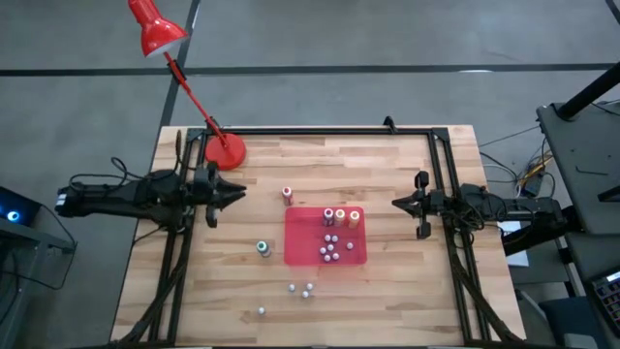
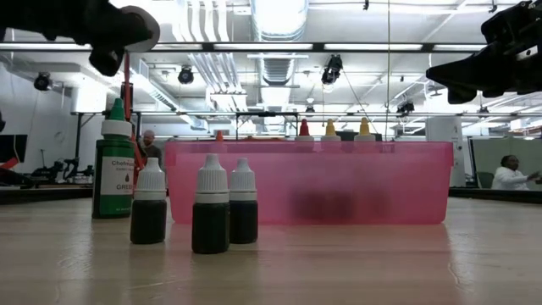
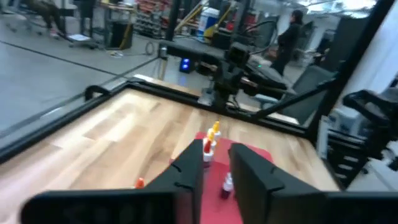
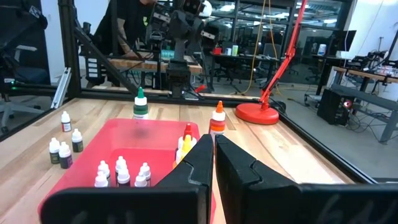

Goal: Pick & Place food coloring
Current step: Put the large orange food coloring bottle into the container

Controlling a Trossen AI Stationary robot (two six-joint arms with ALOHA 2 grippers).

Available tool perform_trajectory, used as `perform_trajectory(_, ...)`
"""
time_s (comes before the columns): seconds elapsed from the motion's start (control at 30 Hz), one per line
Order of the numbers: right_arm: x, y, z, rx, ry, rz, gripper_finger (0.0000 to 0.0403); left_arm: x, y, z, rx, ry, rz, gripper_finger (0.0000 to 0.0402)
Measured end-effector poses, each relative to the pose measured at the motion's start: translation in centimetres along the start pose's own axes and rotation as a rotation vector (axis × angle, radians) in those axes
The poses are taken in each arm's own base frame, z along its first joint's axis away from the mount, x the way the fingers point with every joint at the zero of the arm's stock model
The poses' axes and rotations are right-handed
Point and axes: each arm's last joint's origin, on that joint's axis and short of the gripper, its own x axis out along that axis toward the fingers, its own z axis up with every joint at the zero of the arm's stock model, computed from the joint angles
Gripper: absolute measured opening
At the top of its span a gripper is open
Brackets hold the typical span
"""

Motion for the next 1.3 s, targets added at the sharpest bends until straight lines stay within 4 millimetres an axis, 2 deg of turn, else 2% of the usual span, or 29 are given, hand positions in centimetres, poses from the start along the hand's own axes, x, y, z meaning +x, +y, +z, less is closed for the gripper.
perform_trajectory(0.23,0.0,0.0,0.0,0.0,0.0,0.001,0.0009,1.2,-0.4,2.0,0.024,0.005,0.111,0.0153)
perform_trajectory(0.37,0.0,0.0,0.0,0.0,0.0,0.0,0.0009,2.2,-0.8,2.9,0.051,0.053,0.126,0.0187)
perform_trajectory(0.73,0.0,0.0,0.0,0.0,0.0,0.0,0.0008,5.1,-1.5,5.8,0.201,0.245,0.178,0.0193)
perform_trajectory(1.2,0.0,0.0,0.0,0.0,0.0,0.001,0.0009,8.6,0.6,8.0,0.189,0.488,0.162,0.0193)
perform_trajectory(1.3,0.0,0.0,0.0,0.0,0.0,0.0,0.0008,9.6,1.3,7.9,0.193,0.542,0.156,0.0193)
